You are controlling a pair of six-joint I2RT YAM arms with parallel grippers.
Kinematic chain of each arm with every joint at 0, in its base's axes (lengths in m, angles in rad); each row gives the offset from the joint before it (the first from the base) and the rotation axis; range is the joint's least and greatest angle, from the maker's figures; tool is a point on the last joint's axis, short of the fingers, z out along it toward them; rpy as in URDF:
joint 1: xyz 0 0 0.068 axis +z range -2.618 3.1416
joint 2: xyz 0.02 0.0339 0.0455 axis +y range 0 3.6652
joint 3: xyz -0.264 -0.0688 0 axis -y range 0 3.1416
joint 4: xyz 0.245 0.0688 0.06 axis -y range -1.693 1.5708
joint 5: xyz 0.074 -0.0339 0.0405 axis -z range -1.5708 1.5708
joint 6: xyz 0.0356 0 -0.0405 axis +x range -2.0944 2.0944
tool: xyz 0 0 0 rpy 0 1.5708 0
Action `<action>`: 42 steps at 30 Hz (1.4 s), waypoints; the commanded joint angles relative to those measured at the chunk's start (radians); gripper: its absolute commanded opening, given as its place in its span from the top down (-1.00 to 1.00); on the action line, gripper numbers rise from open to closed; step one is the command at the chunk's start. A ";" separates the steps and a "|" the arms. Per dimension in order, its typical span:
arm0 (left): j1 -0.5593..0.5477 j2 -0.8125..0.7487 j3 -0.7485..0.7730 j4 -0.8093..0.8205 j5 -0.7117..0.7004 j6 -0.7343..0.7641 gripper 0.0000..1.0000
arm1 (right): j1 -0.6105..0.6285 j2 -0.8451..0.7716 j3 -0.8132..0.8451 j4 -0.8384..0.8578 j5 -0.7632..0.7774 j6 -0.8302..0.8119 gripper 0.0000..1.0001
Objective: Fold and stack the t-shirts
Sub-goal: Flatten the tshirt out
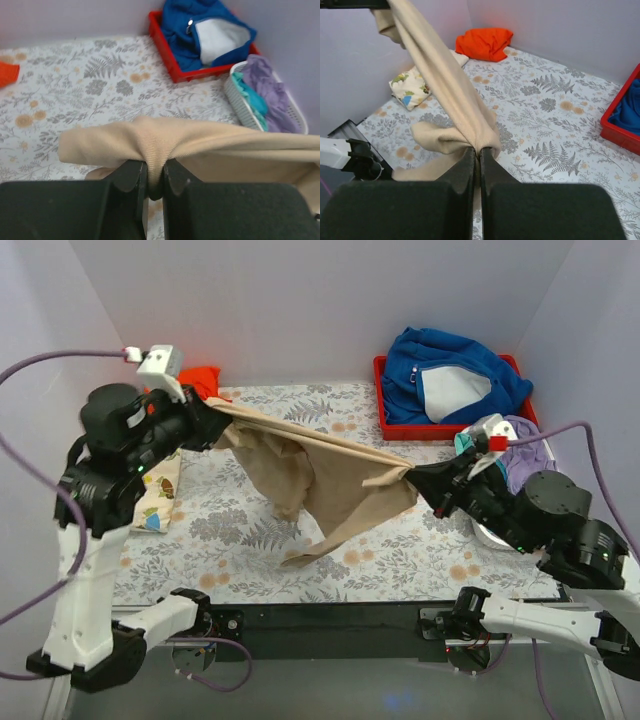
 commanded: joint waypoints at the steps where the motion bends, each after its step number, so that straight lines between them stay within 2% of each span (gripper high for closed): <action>1: 0.009 -0.108 0.047 -0.106 0.040 -0.006 0.99 | 0.003 -0.068 0.018 -0.059 0.007 0.015 0.97; 2: 0.009 -0.169 0.041 -0.100 0.044 -0.014 0.99 | 0.003 -0.116 0.012 -0.048 0.000 0.011 0.97; 4: 0.009 -0.235 0.025 -0.057 0.056 -0.026 0.76 | 0.003 -0.156 0.015 -0.042 -0.007 0.000 0.97; 5: 0.009 -0.278 0.039 -0.043 0.050 -0.028 0.73 | 0.003 -0.192 0.017 -0.040 -0.005 -0.002 0.97; 11: -0.017 -0.270 0.142 -0.095 0.049 -0.067 0.71 | 0.005 -0.260 0.029 -0.040 0.059 -0.008 0.97; 14: -0.031 -0.195 0.090 -0.158 0.049 -0.069 0.65 | 0.003 -0.237 0.008 -0.033 0.096 -0.020 0.97; 16: -0.031 -0.146 -0.037 -0.146 0.037 -0.075 0.65 | 0.003 -0.216 -0.027 -0.028 0.145 -0.022 0.97; 18: -0.031 -0.107 -0.173 -0.100 0.084 -0.066 0.65 | 0.003 -0.170 -0.052 -0.024 0.187 -0.020 0.97; 21: -0.031 0.026 -0.254 -0.091 0.125 -0.054 0.68 | 0.003 -0.102 -0.098 -0.007 0.233 -0.017 0.97; 22: -0.028 0.061 -0.287 -0.094 0.121 -0.042 0.82 | 0.005 -0.084 -0.112 -0.004 0.234 -0.020 0.97; 23: -0.027 0.120 -0.313 -0.054 0.059 -0.048 0.84 | 0.005 -0.047 -0.139 -0.001 0.251 -0.017 0.97; 27: -0.005 0.302 -0.370 0.023 0.084 0.003 0.80 | 0.000 0.052 -0.240 0.018 0.409 0.023 0.97; 29: 0.004 0.387 -0.323 0.050 0.058 0.000 0.74 | -0.027 0.118 -0.274 0.059 0.452 0.011 0.97; 31: 0.013 0.502 -0.297 0.087 0.007 -0.025 0.46 | -0.094 0.169 -0.291 0.094 0.422 0.004 0.97; 34: 0.021 0.631 -0.202 0.127 -0.071 -0.032 0.19 | -0.224 0.252 -0.310 0.143 0.325 -0.017 0.97; 36: 0.021 0.692 -0.093 0.127 -0.120 -0.025 0.11 | -0.280 0.275 -0.328 0.226 0.268 -0.055 0.97; 37: 0.022 0.745 -0.061 0.130 -0.179 -0.020 -0.20 | -0.327 0.280 -0.342 0.260 0.257 -0.072 0.97; 38: 0.022 0.769 -0.036 0.144 -0.228 -0.012 -0.21 | -0.352 0.287 -0.342 0.300 0.245 -0.103 0.97; 40: 0.024 0.860 0.124 0.078 -0.291 -0.020 -0.21 | -0.423 0.306 -0.330 0.335 0.205 -0.140 0.97; 42: 0.024 0.893 0.241 0.011 -0.255 -0.018 -0.21 | -0.457 0.352 -0.313 0.352 0.187 -0.175 0.97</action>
